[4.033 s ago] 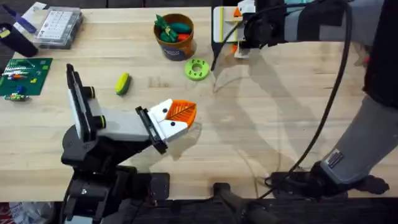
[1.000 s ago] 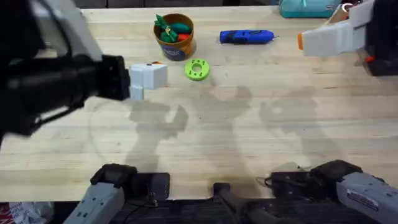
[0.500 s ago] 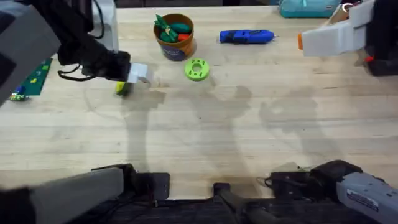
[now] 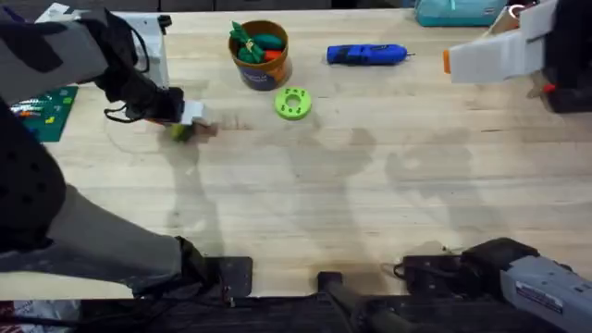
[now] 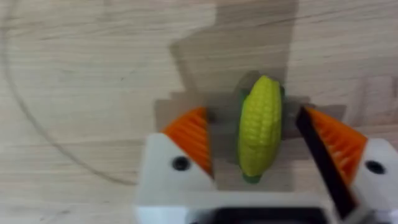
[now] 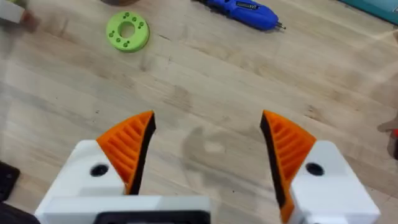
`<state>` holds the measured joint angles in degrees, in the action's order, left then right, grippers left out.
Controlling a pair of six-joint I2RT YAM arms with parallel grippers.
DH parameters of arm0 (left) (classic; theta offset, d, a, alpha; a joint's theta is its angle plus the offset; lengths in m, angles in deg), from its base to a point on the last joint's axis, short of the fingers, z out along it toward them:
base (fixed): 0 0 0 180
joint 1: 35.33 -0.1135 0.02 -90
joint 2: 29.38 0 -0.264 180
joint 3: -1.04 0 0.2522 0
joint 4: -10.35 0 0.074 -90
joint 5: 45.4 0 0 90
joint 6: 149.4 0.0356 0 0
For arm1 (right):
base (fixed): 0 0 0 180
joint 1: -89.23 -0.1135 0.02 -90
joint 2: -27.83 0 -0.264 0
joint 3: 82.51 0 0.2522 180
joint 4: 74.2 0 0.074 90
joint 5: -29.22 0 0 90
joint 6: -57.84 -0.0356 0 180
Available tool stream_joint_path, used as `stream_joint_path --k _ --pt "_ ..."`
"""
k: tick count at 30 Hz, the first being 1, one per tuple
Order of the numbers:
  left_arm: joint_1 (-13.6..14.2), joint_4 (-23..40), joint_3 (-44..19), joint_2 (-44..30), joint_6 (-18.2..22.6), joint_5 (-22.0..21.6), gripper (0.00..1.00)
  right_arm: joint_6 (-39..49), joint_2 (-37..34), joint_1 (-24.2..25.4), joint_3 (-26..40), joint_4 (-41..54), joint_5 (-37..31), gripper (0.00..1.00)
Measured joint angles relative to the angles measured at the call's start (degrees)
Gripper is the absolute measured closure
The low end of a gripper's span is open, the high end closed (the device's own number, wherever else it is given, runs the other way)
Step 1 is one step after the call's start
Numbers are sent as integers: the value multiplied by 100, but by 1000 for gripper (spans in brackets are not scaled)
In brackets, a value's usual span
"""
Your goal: Pick up the gripper from the table and insert it into the empty holder that is missing its gripper. Then pick up a screw, insert it into the mounting hole, and use the screwdriver to tighten it. Finally, clean up the table by picking up the vegetable and placing it into the bucket.
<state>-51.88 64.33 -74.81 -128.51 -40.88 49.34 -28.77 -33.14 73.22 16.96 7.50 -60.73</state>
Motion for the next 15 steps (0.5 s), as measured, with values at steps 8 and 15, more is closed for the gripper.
stream_joint_path --k 8,15 --pt "9 17 -55 -55 62 67 972 -45 0 0 0 0 0 9" --pt "7 482 -509 -116 61 395 972 -45 0 0 0 2 2 8"
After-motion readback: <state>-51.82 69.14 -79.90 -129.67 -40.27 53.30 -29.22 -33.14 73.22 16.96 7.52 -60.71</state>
